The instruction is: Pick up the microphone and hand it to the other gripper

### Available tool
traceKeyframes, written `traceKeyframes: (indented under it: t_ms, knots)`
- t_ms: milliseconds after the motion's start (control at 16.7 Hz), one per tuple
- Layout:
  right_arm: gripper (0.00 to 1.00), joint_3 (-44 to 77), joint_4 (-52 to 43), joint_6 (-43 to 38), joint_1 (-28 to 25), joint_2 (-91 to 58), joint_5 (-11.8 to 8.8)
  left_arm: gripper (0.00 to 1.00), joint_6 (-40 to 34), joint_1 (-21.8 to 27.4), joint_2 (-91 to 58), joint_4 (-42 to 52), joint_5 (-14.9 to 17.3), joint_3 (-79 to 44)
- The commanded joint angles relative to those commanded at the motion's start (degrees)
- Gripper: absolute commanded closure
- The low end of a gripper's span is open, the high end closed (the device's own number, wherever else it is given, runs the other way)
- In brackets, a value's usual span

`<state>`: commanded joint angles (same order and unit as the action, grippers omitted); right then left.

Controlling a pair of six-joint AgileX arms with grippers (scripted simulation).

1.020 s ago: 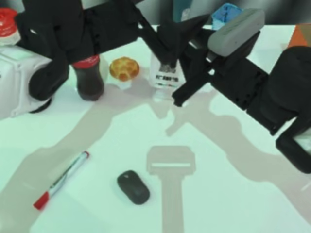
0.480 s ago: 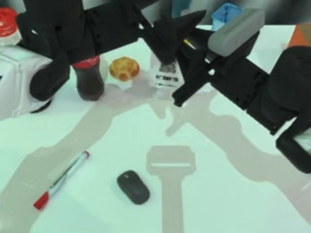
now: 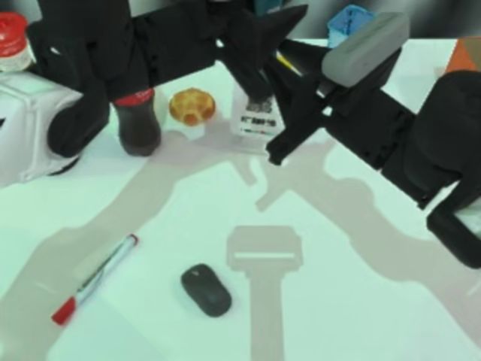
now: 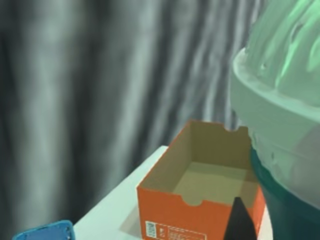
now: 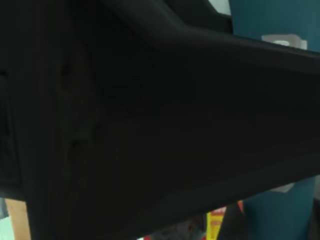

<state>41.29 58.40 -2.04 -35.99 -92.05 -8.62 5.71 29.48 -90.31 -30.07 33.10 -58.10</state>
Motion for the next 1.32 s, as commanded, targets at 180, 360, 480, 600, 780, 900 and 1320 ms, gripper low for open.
traceKeyframes:
  t_ms: [180,360,480,600,780,900,1320]
  knots:
    - [1.00,0.00,0.00,0.00,0.00,0.00,0.00,1.00,0.00,0.00,0.00,0.00,0.00,0.00]
    - [1.00,0.00,0.00,0.00,0.00,0.00,0.00,1.00,0.00,0.00,0.00,0.00,0.00,0.00]
    - [1.00,0.00,0.00,0.00,0.00,0.00,0.00,1.00,0.00,0.00,0.00,0.00,0.00,0.00]
    - [0.85,0.00,0.00,0.00,0.00,0.00,0.00,1.00,0.00,0.00,0.00,0.00,0.00,0.00]
    - [0.62,0.00,0.00,0.00,0.00,0.00,0.00,1.00,0.00,0.00,0.00,0.00,0.00,0.00]
    - [0.47,0.00,0.00,0.00,0.00,0.00,0.00,1.00,0.00,0.00,0.00,0.00,0.00,0.00]
    - [0.00,0.00,0.00,0.00,0.00,0.00,0.00,1.00,0.00,0.00,0.00,0.00,0.00,0.00]
